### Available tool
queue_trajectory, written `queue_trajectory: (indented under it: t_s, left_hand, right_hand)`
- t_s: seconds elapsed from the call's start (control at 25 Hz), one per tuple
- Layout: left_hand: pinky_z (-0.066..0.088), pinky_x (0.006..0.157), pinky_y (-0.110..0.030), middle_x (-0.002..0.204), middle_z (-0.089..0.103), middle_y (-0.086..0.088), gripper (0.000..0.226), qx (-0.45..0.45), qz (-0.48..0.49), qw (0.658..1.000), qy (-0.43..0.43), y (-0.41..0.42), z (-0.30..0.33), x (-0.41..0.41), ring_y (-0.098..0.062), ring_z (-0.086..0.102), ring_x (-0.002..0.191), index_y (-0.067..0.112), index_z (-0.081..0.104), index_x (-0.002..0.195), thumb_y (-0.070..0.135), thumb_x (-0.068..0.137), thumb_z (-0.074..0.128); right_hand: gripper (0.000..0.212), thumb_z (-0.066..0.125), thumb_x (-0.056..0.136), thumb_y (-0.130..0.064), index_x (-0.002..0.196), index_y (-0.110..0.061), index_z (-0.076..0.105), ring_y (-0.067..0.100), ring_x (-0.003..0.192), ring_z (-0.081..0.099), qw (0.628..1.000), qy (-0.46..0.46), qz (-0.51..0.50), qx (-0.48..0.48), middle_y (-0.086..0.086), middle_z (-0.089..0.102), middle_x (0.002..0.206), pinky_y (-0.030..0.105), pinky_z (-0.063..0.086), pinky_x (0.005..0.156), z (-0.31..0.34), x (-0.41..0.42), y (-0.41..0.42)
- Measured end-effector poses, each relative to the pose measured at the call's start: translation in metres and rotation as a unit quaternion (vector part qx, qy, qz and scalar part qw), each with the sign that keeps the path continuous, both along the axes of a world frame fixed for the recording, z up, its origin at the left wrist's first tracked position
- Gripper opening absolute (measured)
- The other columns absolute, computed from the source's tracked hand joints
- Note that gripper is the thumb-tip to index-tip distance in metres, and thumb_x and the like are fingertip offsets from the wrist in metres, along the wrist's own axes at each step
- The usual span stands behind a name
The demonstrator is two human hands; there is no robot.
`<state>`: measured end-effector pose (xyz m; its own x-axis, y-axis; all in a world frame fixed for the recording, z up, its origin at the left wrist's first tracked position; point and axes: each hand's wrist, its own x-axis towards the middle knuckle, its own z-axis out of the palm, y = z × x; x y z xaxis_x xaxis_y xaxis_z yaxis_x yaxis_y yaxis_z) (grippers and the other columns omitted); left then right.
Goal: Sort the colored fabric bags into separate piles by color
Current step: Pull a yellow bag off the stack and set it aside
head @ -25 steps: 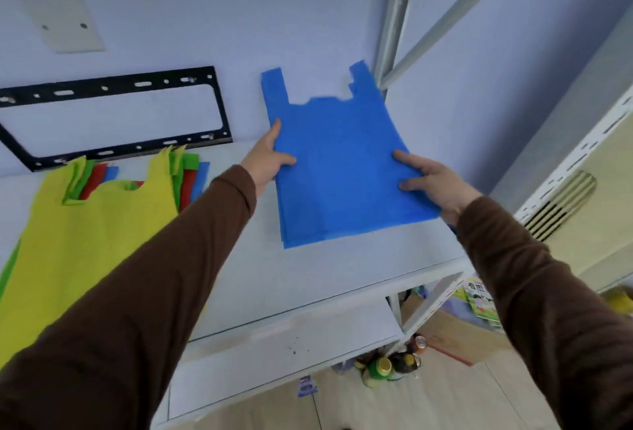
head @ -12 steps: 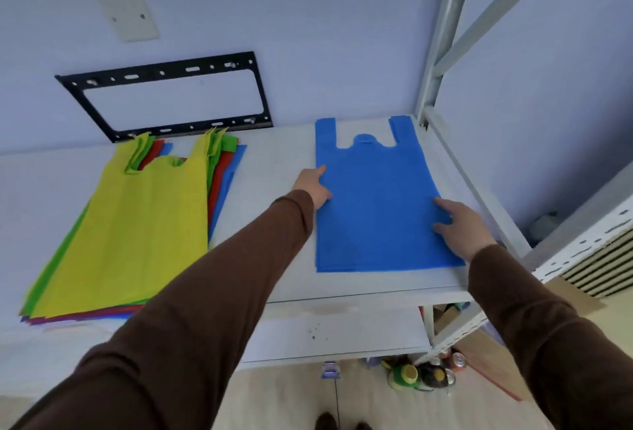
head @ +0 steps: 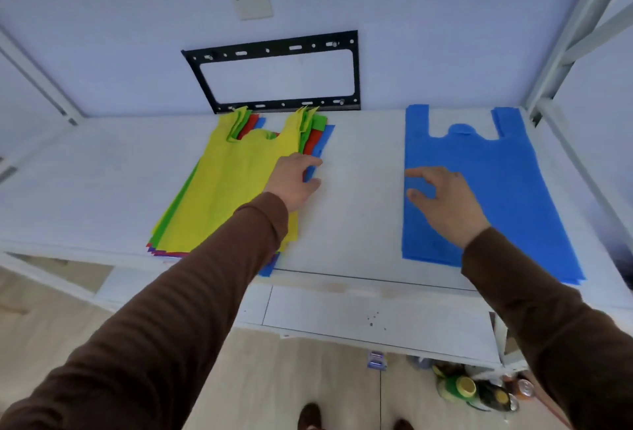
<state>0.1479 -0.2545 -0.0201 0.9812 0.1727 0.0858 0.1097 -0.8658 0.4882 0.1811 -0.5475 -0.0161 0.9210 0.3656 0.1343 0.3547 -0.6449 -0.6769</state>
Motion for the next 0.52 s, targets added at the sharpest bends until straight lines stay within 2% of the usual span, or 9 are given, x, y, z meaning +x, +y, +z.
queue_trajectory:
  t_s: [0.16,0.28,0.4,0.52]
  left_hand:
    - [0.039,0.105,-0.041,0.132,0.055,-0.008,0.039,-0.019,0.065,0.998,-0.008,0.099,0.008,-0.052,-0.029,0.049,0.124,0.020,0.060,0.127,0.022,0.088,0.065]
    - [0.043,0.096,-0.037,0.123,0.058,-0.011,0.041,-0.015,0.116,0.993,0.006,0.171,0.008,-0.076,-0.029,0.054,0.113,0.014,0.058,0.123,0.022,0.084,0.070]
    - [0.045,0.086,-0.038,0.109,0.060,-0.013,0.046,0.016,0.149,0.987,0.064,0.229,-0.003,-0.092,-0.032,0.057,0.103,0.009,0.056,0.112,0.036,0.079,0.074]
    - [0.047,0.086,-0.039,0.105,0.060,-0.009,0.053,-0.019,0.143,0.984,0.105,0.249,-0.017,-0.100,-0.029,0.057,0.099,0.011,0.055,0.107,0.050,0.076,0.074]
  right_hand:
    - [0.030,0.060,0.092,-0.027,0.122,-0.028,0.063,0.024,0.113,0.052,0.999,-0.009,0.053,-0.003,0.000,0.062,0.121,0.044,0.041,0.099,-0.003,-0.032,0.089]
    - [0.032,0.061,0.092,-0.025,0.124,-0.026,0.061,0.022,0.106,0.057,0.999,0.004,0.034,-0.006,0.001,0.063,0.119,0.036,0.045,0.092,-0.006,-0.052,0.145]
    - [0.048,0.065,0.089,-0.032,0.135,-0.023,0.051,0.022,0.105,0.058,0.998,0.041,-0.016,-0.045,0.004,0.059,0.121,0.034,0.046,0.090,-0.014,-0.071,0.190]
    - [0.071,0.070,0.084,-0.044,0.144,-0.020,0.040,0.027,0.113,0.057,0.988,0.099,-0.074,-0.094,0.010,0.053,0.130,0.040,0.047,0.097,-0.014,-0.081,0.215]
